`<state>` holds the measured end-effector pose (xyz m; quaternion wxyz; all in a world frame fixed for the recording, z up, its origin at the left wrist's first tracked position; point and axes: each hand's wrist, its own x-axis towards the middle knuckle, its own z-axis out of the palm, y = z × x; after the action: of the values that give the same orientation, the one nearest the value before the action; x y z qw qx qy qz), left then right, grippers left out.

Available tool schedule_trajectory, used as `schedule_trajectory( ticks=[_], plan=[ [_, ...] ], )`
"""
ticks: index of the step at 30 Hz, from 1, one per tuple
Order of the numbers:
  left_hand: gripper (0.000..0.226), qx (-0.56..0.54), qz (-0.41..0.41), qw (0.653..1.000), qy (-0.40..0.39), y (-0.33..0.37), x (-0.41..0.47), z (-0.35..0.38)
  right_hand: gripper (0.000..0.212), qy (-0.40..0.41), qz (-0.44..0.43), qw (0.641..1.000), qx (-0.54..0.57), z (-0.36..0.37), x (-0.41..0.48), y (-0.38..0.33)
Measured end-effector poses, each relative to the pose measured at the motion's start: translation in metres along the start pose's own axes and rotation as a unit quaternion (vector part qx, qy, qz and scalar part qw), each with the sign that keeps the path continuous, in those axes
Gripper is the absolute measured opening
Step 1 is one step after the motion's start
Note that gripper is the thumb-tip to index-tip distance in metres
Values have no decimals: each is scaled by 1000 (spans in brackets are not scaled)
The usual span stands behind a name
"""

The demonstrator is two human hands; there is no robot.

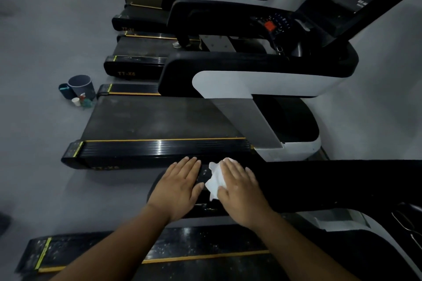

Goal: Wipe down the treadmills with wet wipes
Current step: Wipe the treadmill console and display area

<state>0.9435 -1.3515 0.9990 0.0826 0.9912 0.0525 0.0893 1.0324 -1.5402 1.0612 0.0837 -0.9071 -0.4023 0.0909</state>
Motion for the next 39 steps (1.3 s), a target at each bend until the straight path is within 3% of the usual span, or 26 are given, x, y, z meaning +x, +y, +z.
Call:
schedule_trajectory(
  ticks=[3,5,7,10,15,20,22,26,29,32,36,39],
  plan=[
    [62,-3,-2,1000,-4,-1,0,-2,47,74,-84,993,-37,-6,9,21],
    [63,2,2,1000,-12,-2,1,-3,29,109,-65,991,-50,-2,21,23],
    [69,-7,-5,1000,-27,-1,0,-5,24,130,-27,990,-39,5,32,12],
    [74,-50,-50,997,-14,0,-10,-3,29,129,1,992,-4,26,35,-10],
    [67,-66,-89,994,-16,6,-25,-1,52,64,-110,990,-68,27,11,5],
    [78,-79,-92,991,-53,5,-22,-7,80,6,25,999,-46,13,45,4],
    [74,-79,-91,991,-54,5,-23,-9,77,-14,-2,998,-60,22,44,-18],
    [76,-90,-82,990,-67,2,-23,-13,65,-9,-156,981,-111,29,13,0],
    [75,-89,-77,991,-71,1,-21,-17,76,-18,-98,989,-110,12,21,16],
    [75,-100,-73,990,-73,3,-21,-16,90,-41,-12,996,-81,14,44,-12],
    [74,-109,-84,989,-54,-13,-37,-14,63,-12,-98,990,-97,30,29,-31],
    [83,-143,-115,981,-61,-24,-56,-10,63,-6,-85,989,-123,25,23,-19]
  ],
)
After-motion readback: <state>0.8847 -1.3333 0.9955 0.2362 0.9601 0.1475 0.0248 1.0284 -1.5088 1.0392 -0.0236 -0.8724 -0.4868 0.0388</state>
